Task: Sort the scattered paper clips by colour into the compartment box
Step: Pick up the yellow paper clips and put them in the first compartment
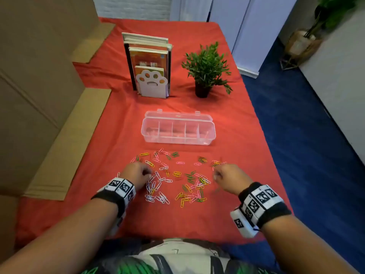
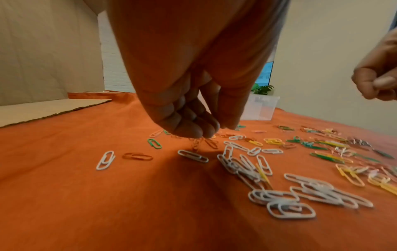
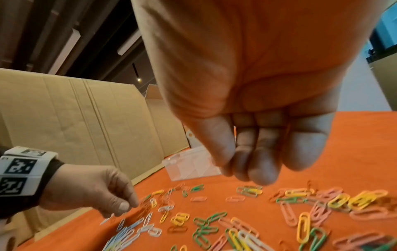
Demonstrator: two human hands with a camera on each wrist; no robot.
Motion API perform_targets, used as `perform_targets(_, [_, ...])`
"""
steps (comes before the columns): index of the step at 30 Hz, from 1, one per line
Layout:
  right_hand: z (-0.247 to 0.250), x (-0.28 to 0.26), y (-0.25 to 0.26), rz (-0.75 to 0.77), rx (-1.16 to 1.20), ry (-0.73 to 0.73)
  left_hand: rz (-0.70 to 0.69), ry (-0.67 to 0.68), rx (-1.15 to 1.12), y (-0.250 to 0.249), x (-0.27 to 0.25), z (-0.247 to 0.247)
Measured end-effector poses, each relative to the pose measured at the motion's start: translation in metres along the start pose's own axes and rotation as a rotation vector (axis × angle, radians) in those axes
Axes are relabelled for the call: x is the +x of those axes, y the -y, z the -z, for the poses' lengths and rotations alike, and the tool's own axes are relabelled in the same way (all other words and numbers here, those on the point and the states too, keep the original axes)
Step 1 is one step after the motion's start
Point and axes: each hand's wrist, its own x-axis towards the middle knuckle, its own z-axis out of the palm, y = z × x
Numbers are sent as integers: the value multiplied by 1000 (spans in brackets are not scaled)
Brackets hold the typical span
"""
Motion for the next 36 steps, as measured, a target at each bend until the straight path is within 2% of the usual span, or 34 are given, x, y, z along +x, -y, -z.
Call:
perform_targets(4, [-20,13,14,14,35,9,48,-11,9,2,-2,-7])
perform_targets(13, [-62,34,44,40,13,5,-31,-23,-8,3,-7,-25])
perform_targets(23, [-86,67,74,97,-33,-134,-193,11,11,-24,22,-41])
perform_targets(28, [-90,78,80,117,-89,-196,-238,34,105,-25,30,-46])
perform_targets(36, [-90,84,77,84,-90,-127,-266,78,211,-16,37,-42])
